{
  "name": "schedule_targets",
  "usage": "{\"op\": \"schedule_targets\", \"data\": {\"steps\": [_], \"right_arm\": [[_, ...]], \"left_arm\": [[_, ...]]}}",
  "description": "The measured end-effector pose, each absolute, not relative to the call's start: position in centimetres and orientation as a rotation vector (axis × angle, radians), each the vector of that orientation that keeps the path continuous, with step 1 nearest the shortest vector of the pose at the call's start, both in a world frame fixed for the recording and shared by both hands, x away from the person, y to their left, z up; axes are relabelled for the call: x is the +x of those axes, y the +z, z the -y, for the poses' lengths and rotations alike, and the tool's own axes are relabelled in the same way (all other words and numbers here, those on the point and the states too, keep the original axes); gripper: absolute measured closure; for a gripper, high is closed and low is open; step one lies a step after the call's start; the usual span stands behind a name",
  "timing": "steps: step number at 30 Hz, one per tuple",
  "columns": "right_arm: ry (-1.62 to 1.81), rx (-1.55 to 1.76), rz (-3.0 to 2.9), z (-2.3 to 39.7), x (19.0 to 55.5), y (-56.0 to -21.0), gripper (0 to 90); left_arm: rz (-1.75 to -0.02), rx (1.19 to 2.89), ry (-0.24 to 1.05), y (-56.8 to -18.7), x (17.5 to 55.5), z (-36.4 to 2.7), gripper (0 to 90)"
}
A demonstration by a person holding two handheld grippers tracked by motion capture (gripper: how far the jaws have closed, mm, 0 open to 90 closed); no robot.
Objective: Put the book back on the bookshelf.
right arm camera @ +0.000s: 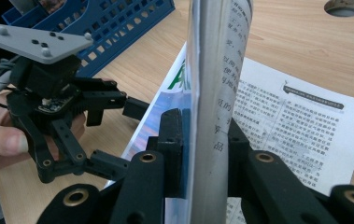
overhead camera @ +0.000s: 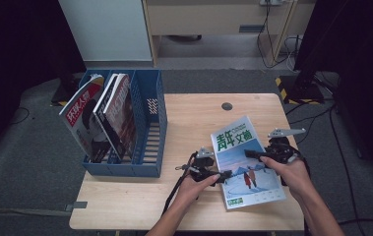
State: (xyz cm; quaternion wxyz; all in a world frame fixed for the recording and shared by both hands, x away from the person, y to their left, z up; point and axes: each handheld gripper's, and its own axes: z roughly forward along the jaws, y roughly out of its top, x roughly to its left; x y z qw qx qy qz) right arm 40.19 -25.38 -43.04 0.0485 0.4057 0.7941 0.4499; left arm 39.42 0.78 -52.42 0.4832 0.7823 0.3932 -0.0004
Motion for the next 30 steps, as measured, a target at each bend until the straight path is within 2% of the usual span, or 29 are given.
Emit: {"op": "schedule_targets", "data": {"steps": [5,8,20,22,26,30], "right_arm": [[1.374,1.227,-2.424,25.2,40.2,-42.8,75.5],[1.381,1.223,-2.426,25.1,40.2,-42.8,75.5],[1.381,1.209,-2.434,25.0,40.2,-42.8,75.6],[1.381,1.215,-2.432,24.9,40.2,-42.8,75.6],[1.375,1.205,-2.430,24.9,40.2,-42.9,75.6],[1.380,1.209,-2.419,25.1,40.2,-43.1,75.5]], "left_arm": [[-0.914,1.909,-0.017,-52.4,39.9,-0.3,9.7],[-0.897,1.911,-0.017,-52.5,40.2,-0.2,6.0],[-0.895,1.876,-0.122,-53.4,41.1,-0.4,2.6],[-0.878,1.866,-0.144,-53.5,41.1,-0.4,6.3],[-0.874,1.875,-0.102,-53.2,41.2,-0.7,14.4],[-0.912,1.855,-0.085,-53.1,41.3,-1.1,26.8]]}}
